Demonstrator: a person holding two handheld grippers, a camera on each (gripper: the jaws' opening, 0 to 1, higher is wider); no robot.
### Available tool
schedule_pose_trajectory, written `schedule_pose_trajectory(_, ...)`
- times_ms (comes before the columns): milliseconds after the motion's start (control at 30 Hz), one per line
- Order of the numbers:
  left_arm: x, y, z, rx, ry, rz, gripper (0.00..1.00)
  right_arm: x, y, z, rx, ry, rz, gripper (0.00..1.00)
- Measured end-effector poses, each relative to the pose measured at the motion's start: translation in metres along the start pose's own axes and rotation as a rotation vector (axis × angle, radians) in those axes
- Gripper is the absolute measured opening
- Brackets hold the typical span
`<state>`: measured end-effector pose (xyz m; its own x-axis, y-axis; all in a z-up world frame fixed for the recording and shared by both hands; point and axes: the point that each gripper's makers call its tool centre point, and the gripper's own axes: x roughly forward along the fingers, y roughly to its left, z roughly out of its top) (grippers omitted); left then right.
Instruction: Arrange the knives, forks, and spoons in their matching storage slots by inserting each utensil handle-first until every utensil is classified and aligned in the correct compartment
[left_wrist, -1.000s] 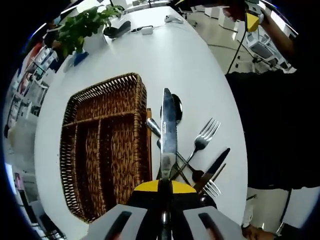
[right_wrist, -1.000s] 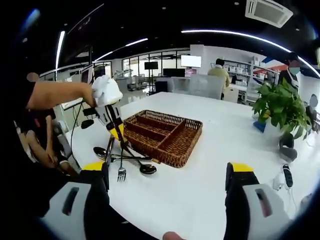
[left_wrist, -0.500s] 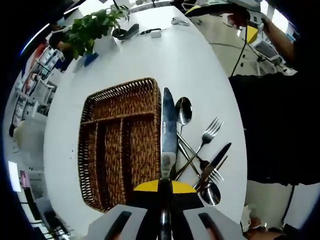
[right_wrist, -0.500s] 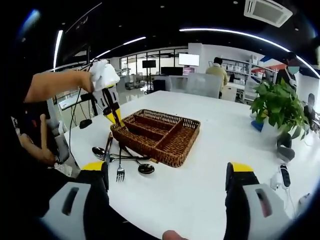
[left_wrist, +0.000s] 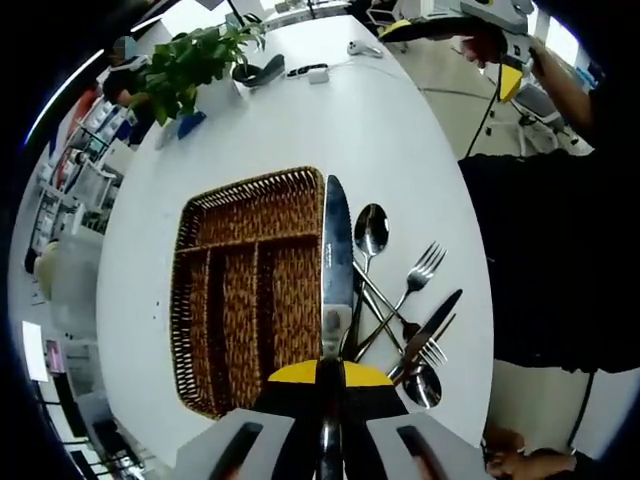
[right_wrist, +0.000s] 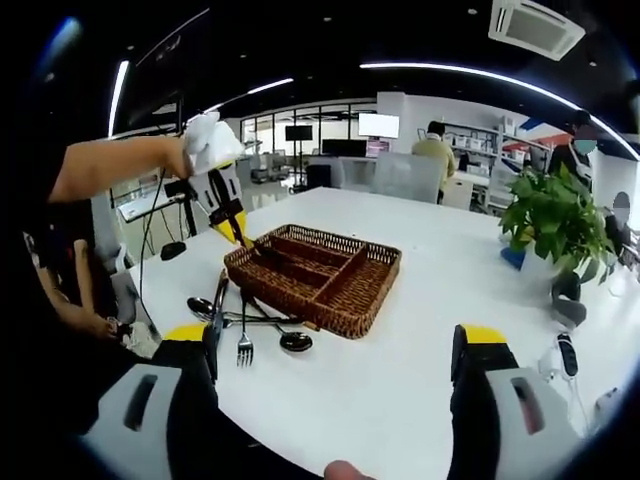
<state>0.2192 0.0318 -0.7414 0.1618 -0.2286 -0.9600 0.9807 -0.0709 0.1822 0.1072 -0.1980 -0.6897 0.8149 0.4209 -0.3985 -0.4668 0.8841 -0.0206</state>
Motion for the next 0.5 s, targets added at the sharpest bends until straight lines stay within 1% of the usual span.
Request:
schedule_pose_trajectory(200, 0.002, 0.0, -0.003, -0.004, 0.002, 0.01, 0.02, -0.008, 0.006, 0.001, -0.002, -0.017, -0.004, 1.0)
schedule_pose_trajectory(367, 0.003, 0.006, -0.006, -0.029, -0.013, 0.023, 0.02, -0.007, 0.01, 0.0, 0.002, -0.013, 0.003, 1.0)
schedule_pose_trajectory(500, 0.006, 0.013, -0.007, -0.029, -0.005, 0.041, 0.02, -0.007, 0.013, -0.001, -0.007, -0.01, 0.014, 1.0)
